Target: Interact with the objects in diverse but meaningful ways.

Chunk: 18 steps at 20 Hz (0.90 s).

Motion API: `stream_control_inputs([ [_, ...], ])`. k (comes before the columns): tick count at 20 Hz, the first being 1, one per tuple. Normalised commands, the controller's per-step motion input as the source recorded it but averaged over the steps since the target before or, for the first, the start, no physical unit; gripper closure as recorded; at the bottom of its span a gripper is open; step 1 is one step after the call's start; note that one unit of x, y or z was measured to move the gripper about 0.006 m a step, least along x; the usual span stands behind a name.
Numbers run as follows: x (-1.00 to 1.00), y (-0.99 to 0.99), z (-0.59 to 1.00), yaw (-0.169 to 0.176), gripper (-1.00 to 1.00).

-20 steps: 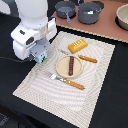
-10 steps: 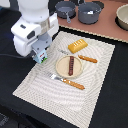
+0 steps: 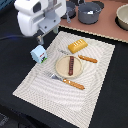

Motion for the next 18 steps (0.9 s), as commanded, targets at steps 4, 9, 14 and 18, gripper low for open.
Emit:
stream_control_inputs([
  [4, 0.79, 0.05, 0.19, -0.082, -1.00],
  [9, 0.77, -0.01, 0.14, -0.106, -1.00],
  [14, 0.75, -0.04, 0.08, -0.114, -1.00],
  [18, 0.80, -0.03, 0.09, -0.112, -1.00],
])
